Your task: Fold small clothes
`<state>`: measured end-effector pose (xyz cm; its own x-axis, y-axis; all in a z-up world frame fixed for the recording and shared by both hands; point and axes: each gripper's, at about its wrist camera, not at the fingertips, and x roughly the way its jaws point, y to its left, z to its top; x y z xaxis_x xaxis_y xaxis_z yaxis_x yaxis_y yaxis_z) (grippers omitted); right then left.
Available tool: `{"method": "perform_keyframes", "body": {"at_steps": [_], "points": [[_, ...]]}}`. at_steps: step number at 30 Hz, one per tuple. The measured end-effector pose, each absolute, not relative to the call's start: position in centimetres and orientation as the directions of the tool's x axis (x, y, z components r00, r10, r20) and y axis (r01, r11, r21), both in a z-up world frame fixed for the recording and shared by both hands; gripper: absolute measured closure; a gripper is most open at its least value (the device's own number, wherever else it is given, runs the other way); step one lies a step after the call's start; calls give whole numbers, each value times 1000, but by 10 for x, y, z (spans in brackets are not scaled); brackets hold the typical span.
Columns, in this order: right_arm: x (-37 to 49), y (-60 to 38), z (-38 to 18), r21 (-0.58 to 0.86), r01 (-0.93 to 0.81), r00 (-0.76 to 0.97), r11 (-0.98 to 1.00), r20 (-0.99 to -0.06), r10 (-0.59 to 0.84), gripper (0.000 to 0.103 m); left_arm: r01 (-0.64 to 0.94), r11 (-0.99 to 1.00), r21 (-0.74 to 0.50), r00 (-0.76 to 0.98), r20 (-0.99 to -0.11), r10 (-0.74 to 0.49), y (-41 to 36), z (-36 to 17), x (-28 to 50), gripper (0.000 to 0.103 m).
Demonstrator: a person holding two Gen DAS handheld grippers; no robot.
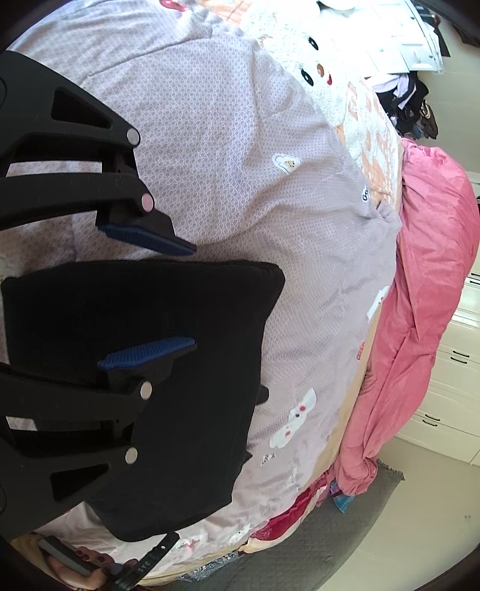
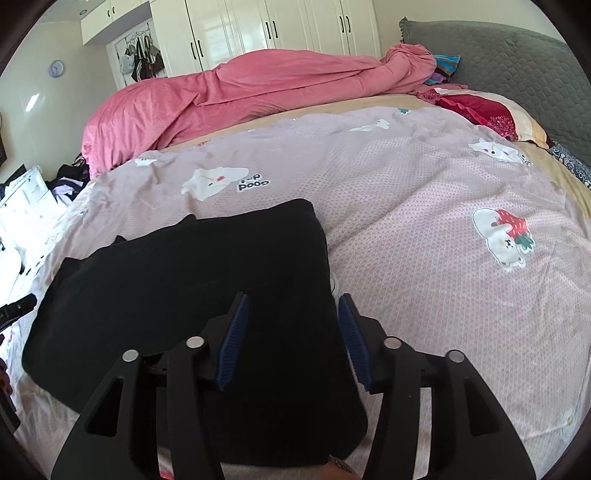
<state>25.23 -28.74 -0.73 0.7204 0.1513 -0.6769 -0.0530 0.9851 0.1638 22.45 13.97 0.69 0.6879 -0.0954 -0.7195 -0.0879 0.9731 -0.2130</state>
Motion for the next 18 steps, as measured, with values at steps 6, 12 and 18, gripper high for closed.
{"method": "perform_keyframes", "body": {"at_steps": [6,12,18], "points": [[234,-275,2,142,-101,730,985,-662,170,53,-51,981,-188,704,-703,-98,123,16,216,62],[219,-246,7,52,-198,726,979,-663,182,53,-12,990,-141,691,-717,-94,99,10,213,61],[214,-227,-2,16,-256,700,967,-686,197,53,34,994,-99,648,-755,-98,76,-6,209,61]]}}
